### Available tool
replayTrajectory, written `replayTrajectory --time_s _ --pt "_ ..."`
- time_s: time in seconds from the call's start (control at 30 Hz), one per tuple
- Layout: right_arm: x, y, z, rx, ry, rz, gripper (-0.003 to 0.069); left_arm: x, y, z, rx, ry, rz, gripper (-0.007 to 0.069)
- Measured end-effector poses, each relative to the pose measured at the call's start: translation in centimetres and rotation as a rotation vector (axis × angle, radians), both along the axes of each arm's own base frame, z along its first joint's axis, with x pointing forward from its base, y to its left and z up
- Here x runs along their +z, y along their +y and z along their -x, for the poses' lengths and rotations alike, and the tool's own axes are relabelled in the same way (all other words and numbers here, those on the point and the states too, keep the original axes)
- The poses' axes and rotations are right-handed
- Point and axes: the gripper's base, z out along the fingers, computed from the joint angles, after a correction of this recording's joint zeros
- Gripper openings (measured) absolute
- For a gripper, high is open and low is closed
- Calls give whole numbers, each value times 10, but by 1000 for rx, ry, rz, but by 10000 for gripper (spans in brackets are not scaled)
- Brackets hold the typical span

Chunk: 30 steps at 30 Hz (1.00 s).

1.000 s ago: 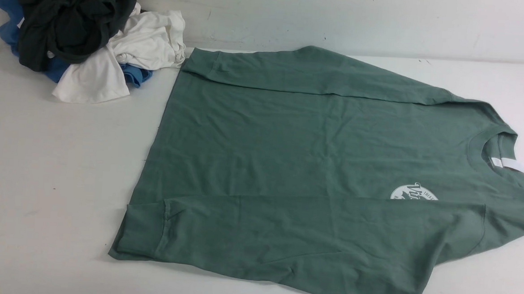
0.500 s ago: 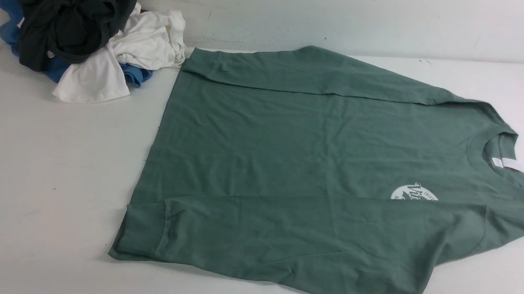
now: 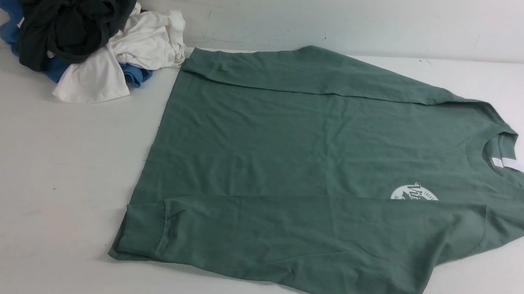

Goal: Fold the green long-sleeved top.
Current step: Use the left arm to clamp the cuff closest to it

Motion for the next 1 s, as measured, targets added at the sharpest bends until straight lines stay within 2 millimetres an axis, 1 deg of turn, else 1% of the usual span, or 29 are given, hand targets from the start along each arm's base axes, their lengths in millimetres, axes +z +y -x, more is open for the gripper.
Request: replayTrajectory --time_s 0.03,0.1,0.17,0.2,0.27,0.3,0.4,0.43,0.47,0.5,0.53,0.57,0.6,0.63,0.7,0.73,0.77,0.8,0.83,0.87,0.9,0.93,0.97,1.0 --pt "2 0 2 14 -27 -9 -14 0 0 0 -27 2 27 -7" --pt "2 0 2 17 -30 -13 -14 1 0 -1 -51 14 53 -7" --pt "6 0 0 13 0 -19 -14 8 0 0 -58 24 58 -7" --pt "12 0 -1 9 15 -21 -14 12 0 0 -56 30 56 -7" --pt "37 -2 -5 -13 64 -8 -14 26 0 -2 -40 47 36 -7" --pt "44 -2 -10 -30 104 8 -14 32 -1 -4 -29 57 23 -7" --pt "77 -4 -26 -93 214 86 -13 51 -1 -16 14 105 -24 -7" --pt "85 -6 -36 -110 270 107 -13 56 -1 -23 29 131 -41 -7" --pt "91 -7 -47 -119 326 117 -13 61 -2 -31 41 163 -54 -7" --pt "92 -10 -65 -125 419 123 -13 65 -2 -45 52 216 -69 -7" --pt "92 -11 -73 -126 459 122 -13 66 -2 -49 54 238 -74 -7" --pt "90 -13 -88 -121 553 120 -13 68 -4 -65 53 315 -86 -7" --pt "87 -13 -98 -117 618 118 -13 67 -4 -72 50 366 -93 -7" --pt "84 -13 -110 -103 713 120 -13 67 -6 -85 44 452 -113 -7" --pt "69 -10 -130 -75 933 134 -12 63 -9 -106 23 654 -155 -7" --pt "61 -6 -140 -56 1049 156 -11 62 -11 -114 7 761 -163 -7" --pt "63 -5 -140 -51 1043 162 -11 60 -11 -117 5 793 -172 -7" --pt "44 3 -153 -14 1257 216 -11 56 -15 -129 -20 979 -200 -7" --pt "34 9 -160 13 1364 253 -11 53 -18 -136 -35 1089 -222 -7" --pt "28 13 -163 35 1429 286 -11 50 -22 -142 -51 1174 -242 -8" --pt "16 21 -171 73 1517 324 -11 45 -26 -150 -69 1280 -266 -7" --pt "7 26 -175 96 1570 345 -11 42 -29 -152 -83 1355 -285 -7" --pt "-6 35 -184 143 1638 383 -11 37 -36 -163 -108 1449 -321 -7" --pt "-10 40 -187 165 1660 392 -11 33 -41 -168 -129 1502 -346 -7"
